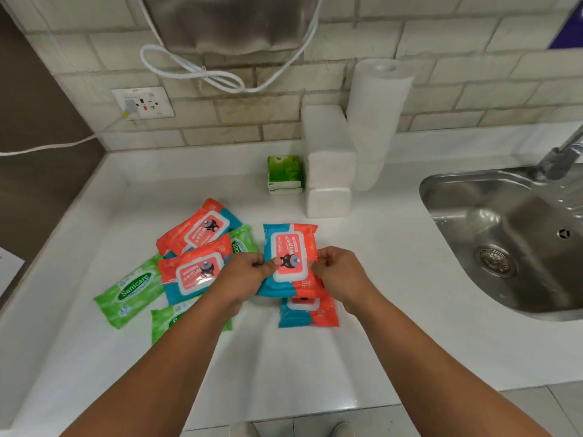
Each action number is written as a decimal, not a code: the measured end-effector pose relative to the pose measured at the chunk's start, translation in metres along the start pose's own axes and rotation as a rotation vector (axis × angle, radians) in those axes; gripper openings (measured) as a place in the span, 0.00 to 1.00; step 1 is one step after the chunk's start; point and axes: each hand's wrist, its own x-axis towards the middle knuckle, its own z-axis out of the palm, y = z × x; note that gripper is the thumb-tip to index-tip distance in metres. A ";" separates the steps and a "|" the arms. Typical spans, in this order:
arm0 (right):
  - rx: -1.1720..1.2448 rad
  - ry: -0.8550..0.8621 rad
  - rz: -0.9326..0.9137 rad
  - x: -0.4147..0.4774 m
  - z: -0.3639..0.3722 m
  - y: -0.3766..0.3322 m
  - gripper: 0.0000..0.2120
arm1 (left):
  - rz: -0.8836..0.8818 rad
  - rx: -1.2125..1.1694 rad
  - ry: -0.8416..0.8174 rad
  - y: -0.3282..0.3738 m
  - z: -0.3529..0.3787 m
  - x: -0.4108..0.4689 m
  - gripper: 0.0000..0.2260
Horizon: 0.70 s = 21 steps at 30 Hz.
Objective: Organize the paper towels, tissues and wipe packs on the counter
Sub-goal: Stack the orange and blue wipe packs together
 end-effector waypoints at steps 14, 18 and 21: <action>-0.333 -0.013 0.000 -0.002 -0.018 0.034 0.08 | -0.047 0.117 0.071 -0.028 0.046 -0.007 0.09; -0.319 -0.036 0.014 -0.001 -0.019 0.036 0.05 | -0.047 0.106 0.099 -0.029 0.046 -0.007 0.09; -0.290 -0.038 0.010 0.001 -0.018 0.037 0.04 | -0.043 0.099 0.092 -0.029 0.046 -0.007 0.12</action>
